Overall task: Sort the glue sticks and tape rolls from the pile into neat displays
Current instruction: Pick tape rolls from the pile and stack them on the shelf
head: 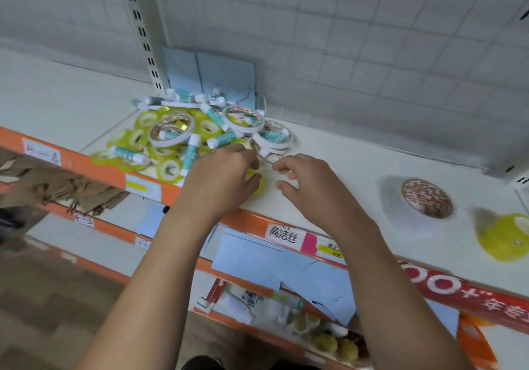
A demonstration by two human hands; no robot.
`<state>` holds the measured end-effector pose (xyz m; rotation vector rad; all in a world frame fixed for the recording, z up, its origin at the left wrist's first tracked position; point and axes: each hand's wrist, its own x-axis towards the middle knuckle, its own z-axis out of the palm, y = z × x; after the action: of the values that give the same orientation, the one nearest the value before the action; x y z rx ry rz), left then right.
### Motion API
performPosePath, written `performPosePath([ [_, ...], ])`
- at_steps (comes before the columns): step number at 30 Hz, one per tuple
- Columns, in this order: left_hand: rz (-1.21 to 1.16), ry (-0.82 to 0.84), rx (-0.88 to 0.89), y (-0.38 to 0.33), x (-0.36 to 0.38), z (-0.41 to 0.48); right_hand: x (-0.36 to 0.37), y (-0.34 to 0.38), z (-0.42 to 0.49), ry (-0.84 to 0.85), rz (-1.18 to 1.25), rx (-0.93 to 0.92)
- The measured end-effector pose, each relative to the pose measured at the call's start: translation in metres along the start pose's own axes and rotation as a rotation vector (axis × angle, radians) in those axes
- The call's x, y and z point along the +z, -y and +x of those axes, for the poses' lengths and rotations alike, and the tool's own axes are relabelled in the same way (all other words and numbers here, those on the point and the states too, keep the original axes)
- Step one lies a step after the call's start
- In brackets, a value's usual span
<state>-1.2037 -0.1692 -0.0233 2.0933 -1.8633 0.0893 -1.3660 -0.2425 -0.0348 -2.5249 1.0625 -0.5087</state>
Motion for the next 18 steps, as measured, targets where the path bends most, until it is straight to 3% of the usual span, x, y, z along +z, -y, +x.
performPosePath([
  [18,-0.039,-0.086,0.065,0.105,-0.019,-0.002,0.056,0.075,0.055,-0.063,0.012,0.008],
])
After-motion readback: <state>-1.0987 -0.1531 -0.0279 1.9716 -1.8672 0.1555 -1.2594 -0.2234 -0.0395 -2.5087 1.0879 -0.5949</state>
